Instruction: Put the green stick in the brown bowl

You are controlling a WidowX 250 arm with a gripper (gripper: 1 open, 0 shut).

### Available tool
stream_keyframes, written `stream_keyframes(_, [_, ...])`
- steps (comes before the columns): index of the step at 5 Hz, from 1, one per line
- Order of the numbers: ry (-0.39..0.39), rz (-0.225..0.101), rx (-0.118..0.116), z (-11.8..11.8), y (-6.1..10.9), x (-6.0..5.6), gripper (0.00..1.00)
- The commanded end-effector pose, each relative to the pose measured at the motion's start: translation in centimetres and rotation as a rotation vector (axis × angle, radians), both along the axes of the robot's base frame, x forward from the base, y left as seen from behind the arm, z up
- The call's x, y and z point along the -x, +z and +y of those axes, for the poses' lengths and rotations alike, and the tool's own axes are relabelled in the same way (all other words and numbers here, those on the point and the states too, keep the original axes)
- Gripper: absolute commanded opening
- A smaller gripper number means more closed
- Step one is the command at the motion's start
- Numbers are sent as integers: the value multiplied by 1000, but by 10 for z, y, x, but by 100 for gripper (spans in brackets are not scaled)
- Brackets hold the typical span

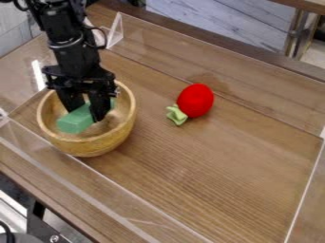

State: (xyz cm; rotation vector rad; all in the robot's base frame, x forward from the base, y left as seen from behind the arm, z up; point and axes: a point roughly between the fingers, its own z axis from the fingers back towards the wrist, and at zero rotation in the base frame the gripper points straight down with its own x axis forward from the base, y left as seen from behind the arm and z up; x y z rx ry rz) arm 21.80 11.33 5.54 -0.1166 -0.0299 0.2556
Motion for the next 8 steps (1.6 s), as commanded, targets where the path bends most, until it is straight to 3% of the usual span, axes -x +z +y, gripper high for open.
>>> stream_keyframes(1, [20,-38,-31,13,4,-9,0])
stream_keyframes(3, [29,-35,-30,13,10,-13,0])
stream_keyframes(5, [131,-34,-29,31,4,-10,0])
stream_keyframes(6, [67,-37,-27,32,2,-10,0])
stream_keyframes(7, [59,-32,-28,41,7,-9,100])
stream_keyframes(8, [79,-42,-27,40,15,-16,100])
